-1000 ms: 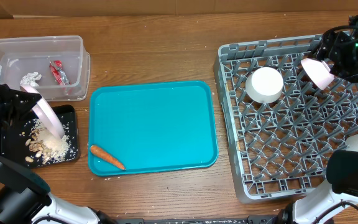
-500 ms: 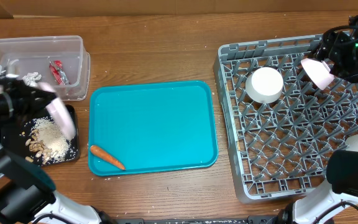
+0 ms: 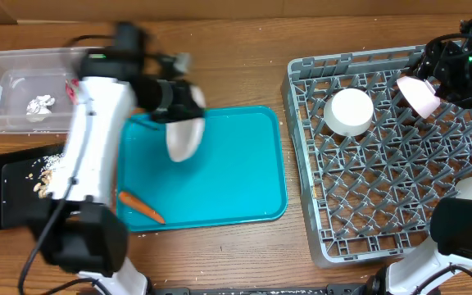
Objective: Sort waste into correct bins and load items into the dishwasher
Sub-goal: 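Set the empty plate back on the teal tray and release it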
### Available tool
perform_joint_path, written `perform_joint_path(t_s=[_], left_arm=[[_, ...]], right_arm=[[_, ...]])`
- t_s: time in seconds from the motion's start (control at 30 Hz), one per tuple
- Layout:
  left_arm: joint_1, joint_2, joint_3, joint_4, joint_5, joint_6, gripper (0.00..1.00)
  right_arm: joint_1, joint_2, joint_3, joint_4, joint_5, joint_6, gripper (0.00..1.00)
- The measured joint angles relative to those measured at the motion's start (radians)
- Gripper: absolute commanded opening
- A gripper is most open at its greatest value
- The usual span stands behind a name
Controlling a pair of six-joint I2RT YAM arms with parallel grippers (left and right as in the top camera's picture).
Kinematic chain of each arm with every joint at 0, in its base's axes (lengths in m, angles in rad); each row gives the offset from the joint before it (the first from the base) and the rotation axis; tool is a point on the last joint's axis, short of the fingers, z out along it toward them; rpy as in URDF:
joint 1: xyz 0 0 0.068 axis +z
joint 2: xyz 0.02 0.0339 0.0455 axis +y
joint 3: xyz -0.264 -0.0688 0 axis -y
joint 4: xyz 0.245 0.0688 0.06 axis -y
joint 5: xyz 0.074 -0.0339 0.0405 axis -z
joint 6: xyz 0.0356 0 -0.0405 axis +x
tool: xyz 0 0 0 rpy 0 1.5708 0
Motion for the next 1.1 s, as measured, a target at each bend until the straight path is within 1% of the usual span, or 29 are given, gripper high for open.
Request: perform_joint_path(t_s=[0.1, 0.2, 0.27, 0.3, 0.33, 0.37, 0.43, 0.47, 0.57, 0.7, 0.83, 0.87, 0.97, 1.03, 1.1], left_arm=[[-0.152, 0.048, 0.001, 0.068, -0.115, -0.071, 0.04], [-0.258, 0.126, 0.001, 0.145, -0.243, -0.108, 0.04], [-0.299, 0.171, 0.001, 0.18, -0.309, -0.118, 0.04], [-0.322, 0.199, 0.001, 0.196, -0.353, -0.121, 0.06], [-0.343, 0.229, 0.001, 0.212, -0.404, -0.124, 0.13], [-0.356, 0.246, 0.001, 0.217, -0.441, -0.128, 0.23], [-0.368, 0.264, 0.001, 0.224, -0.502, -0.138, 0.46], [-0.37, 0.267, 0.001, 0.225, -0.528, -0.142, 0.54], [-0.369, 0.267, 0.001, 0.22, -0.578, -0.144, 0.66], [-0.357, 0.264, 0.017, 0.147, -0.608, -0.146, 0.68], [-0.315, 0.208, 0.043, 0.053, -0.616, -0.172, 0.69], [-0.295, 0.182, 0.046, 0.035, -0.618, -0.182, 0.7], [-0.203, 0.069, 0.06, -0.014, -0.621, -0.223, 0.78], [-0.134, 0.0, 0.07, -0.045, -0.623, -0.249, 0.82], [-0.053, -0.069, 0.078, -0.078, -0.626, -0.275, 0.84]], right_arm=[[0.0, 0.0, 0.0, 0.0, 0.0, 0.0, 0.75], [0.0, 0.0, 0.0, 0.0, 0.001, 0.0, 0.75], [0.0, 0.0, 0.0, 0.0, 0.0, 0.0, 0.75], [0.0, 0.0, 0.0, 0.0, 0.0, 0.0, 0.75], [0.0, 0.0, 0.0, 0.0, 0.0, 0.0, 0.75], [0.0, 0.0, 0.0, 0.0, 0.0, 0.0, 0.75], [0.0, 0.0, 0.0, 0.0, 0.0, 0.0, 0.75], [0.0, 0.0, 0.0, -0.001, 0.0, 0.0, 0.75], [0.0, 0.0, 0.0, -0.001, 0.0, 0.0, 0.75], [0.0, 0.0, 0.0, 0.017, 0.0, 0.0, 0.76], [0.002, 0.0, 0.0, 0.114, -0.006, 0.001, 0.76], [0.004, 0.0, 0.0, 0.142, -0.016, 0.0, 0.76], [0.033, 0.0, 0.0, 0.223, -0.063, 0.001, 0.77], [0.083, 0.0, 0.0, 0.259, -0.08, 0.0, 0.78], [0.176, 0.0, 0.0, 0.294, -0.085, 0.001, 0.79]])
